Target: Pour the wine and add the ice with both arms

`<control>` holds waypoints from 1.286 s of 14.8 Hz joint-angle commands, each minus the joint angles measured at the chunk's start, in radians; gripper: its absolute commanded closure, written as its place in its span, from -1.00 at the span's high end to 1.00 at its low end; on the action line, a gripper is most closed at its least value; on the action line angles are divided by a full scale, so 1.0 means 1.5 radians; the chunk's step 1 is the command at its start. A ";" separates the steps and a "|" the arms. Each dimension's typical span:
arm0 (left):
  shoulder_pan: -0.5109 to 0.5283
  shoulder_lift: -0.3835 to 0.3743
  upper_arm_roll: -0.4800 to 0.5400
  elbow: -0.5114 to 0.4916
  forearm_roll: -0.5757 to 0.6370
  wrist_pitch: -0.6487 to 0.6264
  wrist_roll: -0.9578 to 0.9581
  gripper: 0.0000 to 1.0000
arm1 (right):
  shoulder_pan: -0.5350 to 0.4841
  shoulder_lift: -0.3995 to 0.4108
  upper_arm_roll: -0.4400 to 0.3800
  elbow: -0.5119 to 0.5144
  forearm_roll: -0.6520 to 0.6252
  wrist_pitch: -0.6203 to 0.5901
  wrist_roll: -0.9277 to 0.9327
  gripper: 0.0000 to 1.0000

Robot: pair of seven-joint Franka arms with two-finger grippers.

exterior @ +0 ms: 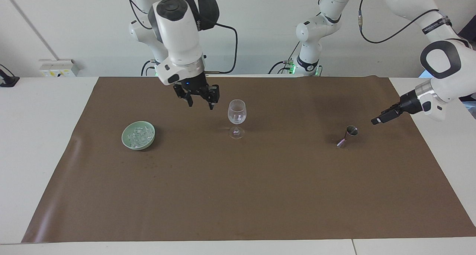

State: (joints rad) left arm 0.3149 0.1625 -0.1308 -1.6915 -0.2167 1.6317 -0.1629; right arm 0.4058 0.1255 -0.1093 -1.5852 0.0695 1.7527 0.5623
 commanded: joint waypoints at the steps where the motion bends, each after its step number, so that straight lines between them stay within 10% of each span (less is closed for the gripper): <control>1: -0.065 -0.055 0.009 -0.012 0.064 0.005 0.050 1.00 | -0.078 -0.024 0.005 -0.004 -0.006 -0.015 -0.076 1.00; 11: -0.173 -0.119 0.007 0.008 0.121 0.012 0.058 1.00 | -0.258 -0.065 0.004 -0.021 -0.025 -0.079 -0.295 1.00; 19: -0.228 -0.106 0.086 0.090 0.133 -0.070 0.107 1.00 | -0.273 -0.126 0.004 -0.036 -0.060 -0.174 -0.413 1.00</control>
State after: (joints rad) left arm 0.0311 -0.0080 -0.0698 -1.5937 -0.0371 1.5829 -0.0405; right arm 0.0184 -0.0248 -0.1113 -1.6001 -0.0046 1.4992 -0.0194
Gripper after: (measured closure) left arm 0.000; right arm 0.000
